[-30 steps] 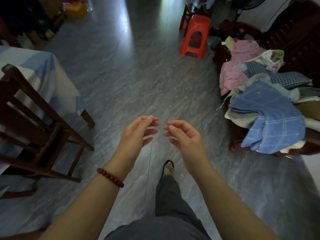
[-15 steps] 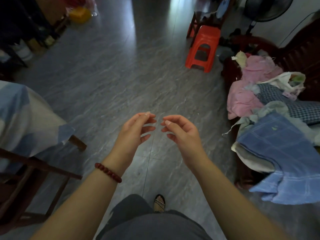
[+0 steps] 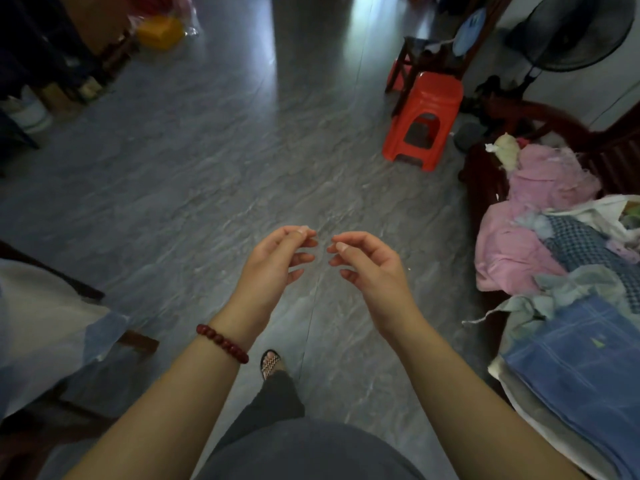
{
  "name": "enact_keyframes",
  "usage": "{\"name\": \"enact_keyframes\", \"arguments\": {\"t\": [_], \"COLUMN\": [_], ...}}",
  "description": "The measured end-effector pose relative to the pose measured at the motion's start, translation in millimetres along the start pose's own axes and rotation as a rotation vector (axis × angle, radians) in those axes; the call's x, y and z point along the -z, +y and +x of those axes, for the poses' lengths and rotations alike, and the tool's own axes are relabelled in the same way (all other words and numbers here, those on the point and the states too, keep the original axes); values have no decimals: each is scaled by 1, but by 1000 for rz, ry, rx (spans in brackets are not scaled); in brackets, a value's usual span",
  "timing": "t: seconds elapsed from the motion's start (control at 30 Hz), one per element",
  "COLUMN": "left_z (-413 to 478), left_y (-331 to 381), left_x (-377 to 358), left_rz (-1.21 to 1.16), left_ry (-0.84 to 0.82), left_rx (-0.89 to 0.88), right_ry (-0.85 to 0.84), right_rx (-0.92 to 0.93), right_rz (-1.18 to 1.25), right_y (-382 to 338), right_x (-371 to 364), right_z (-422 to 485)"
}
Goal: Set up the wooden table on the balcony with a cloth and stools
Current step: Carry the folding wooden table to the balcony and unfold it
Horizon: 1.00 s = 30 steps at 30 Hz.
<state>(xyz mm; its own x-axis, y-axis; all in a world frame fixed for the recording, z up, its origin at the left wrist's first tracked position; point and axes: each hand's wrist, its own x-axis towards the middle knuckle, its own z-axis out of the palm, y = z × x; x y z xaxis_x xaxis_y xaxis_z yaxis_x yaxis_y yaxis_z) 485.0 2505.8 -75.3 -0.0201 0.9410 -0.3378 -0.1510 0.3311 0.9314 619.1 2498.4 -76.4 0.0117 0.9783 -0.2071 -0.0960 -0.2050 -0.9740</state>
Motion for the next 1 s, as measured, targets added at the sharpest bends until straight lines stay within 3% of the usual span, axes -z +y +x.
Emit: {"name": "enact_keyframes", "arguments": {"t": [0.2, 0.57, 1.0], "left_z": [107, 256, 503], "left_y": [63, 104, 200], "left_x": [21, 43, 7], "left_rz": [-21, 28, 31], "left_ry": [21, 46, 126], "left_rx": [-34, -13, -56], "right_ry": [-43, -111, -226], "right_rx": [31, -56, 2], "right_rz": [12, -4, 44], "right_y": [-34, -45, -126], "right_x": [-39, -74, -75], "right_z": [115, 276, 548]}}
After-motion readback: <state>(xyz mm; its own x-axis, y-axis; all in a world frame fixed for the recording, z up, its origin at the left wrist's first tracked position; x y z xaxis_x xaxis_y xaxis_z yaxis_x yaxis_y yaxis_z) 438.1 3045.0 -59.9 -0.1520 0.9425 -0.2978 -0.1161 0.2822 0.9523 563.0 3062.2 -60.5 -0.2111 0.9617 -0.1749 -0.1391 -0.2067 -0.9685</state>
